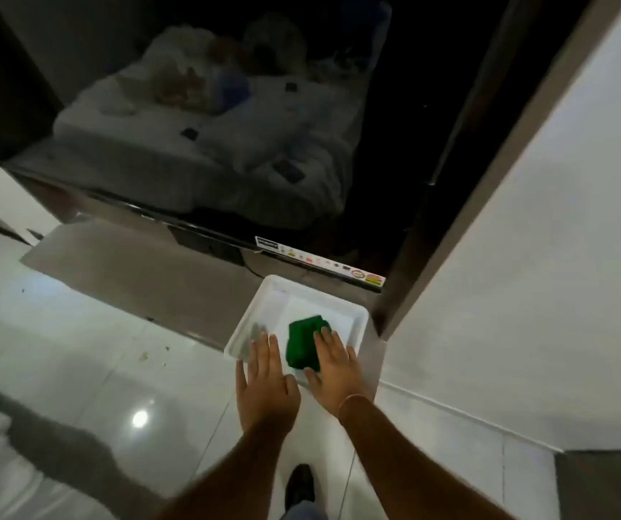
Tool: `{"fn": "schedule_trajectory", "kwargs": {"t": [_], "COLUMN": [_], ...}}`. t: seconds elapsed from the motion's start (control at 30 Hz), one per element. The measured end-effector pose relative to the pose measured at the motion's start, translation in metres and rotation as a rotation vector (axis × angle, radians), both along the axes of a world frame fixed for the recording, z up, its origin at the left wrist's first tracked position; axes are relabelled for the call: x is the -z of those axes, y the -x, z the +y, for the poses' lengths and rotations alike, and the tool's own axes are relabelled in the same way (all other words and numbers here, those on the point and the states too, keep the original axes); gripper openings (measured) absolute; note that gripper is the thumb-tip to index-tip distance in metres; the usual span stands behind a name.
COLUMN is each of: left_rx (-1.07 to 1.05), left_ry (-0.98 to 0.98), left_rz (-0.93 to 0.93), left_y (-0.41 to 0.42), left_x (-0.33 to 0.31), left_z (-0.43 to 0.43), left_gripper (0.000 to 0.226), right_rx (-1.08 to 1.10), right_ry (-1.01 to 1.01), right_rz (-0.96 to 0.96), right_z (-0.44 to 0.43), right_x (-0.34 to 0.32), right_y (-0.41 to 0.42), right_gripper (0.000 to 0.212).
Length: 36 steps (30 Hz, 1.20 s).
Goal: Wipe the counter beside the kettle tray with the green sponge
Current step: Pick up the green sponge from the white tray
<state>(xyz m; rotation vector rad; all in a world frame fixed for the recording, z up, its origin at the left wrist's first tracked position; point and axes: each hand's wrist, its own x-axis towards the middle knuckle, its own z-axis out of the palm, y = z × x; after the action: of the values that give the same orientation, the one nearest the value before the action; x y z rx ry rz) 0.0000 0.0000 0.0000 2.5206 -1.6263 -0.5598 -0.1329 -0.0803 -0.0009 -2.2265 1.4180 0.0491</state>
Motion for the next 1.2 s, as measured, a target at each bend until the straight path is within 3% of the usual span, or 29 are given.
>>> {"fn": "schedule_trajectory", "kwargs": {"t": [0.3,0.53,0.7,0.83,0.93,1.03,1.2], "left_rx": [0.117,0.137,0.119,0.072,0.046,0.125,0.304], "left_ry": [0.039,0.030,0.024,0.046,0.086,0.120,0.157], "left_rz": [0.006,0.020,0.016,0.046,0.095,0.109,0.097], "left_y": [-0.053,-0.054,-0.051,-0.047,-0.041,-0.026,0.040], "left_x": [0.038,0.053,0.050,0.040,0.028,0.010,-0.009], "left_z": [0.005,0.011,0.011,0.006,0.005,-0.005,-0.036], "left_gripper": [0.080,0.079,0.077,0.077,0.080,0.086,0.086], "right_rx": [-0.302,-0.358,-0.391,-0.322,-0.150,0.006,0.080], "right_ry": [-0.032,-0.017,0.010,-0.011,0.002,0.011,0.126], "right_rz": [0.334,0.360,0.460,0.398,0.242,0.075,-0.057], "right_z": [-0.052,-0.067,-0.063,-0.075,-0.079,-0.067,-0.035], "right_x": [0.055,0.068,0.064,0.048,0.022,-0.009,-0.042], "right_y": [-0.026,-0.030,-0.045,-0.048,-0.039,-0.014,0.047], "right_gripper": [0.102,0.080,0.077,0.067,0.062,0.063,0.061]}}
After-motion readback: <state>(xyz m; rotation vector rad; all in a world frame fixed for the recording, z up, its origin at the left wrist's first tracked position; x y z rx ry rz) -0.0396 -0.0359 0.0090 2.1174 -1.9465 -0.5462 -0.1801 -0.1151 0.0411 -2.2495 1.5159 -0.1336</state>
